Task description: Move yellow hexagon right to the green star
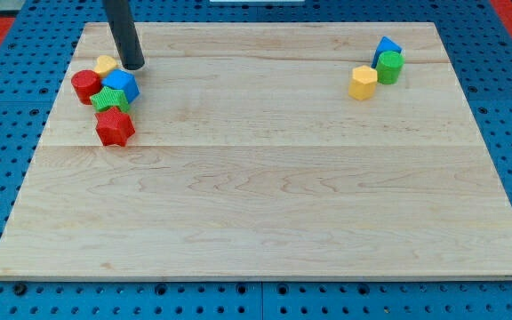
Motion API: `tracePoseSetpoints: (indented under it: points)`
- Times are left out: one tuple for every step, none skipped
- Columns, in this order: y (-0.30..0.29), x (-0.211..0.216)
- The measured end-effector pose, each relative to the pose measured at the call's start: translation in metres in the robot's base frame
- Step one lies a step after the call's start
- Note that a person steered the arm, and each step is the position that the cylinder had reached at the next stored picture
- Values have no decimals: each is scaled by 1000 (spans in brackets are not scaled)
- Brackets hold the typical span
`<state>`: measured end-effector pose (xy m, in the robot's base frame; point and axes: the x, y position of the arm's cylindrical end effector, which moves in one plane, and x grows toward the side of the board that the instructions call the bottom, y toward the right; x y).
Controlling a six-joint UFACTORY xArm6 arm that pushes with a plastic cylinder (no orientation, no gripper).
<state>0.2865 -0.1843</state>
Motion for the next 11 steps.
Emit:
tracePoseSetpoints:
  points:
    - [12,-28]
    - [51,-34]
    - [86,-57]
    - [95,-66]
    - [100,-60]
    - [135,-26]
    - [192,-4]
    - [209,41]
    - [246,96]
    - [336,125]
    - [389,141]
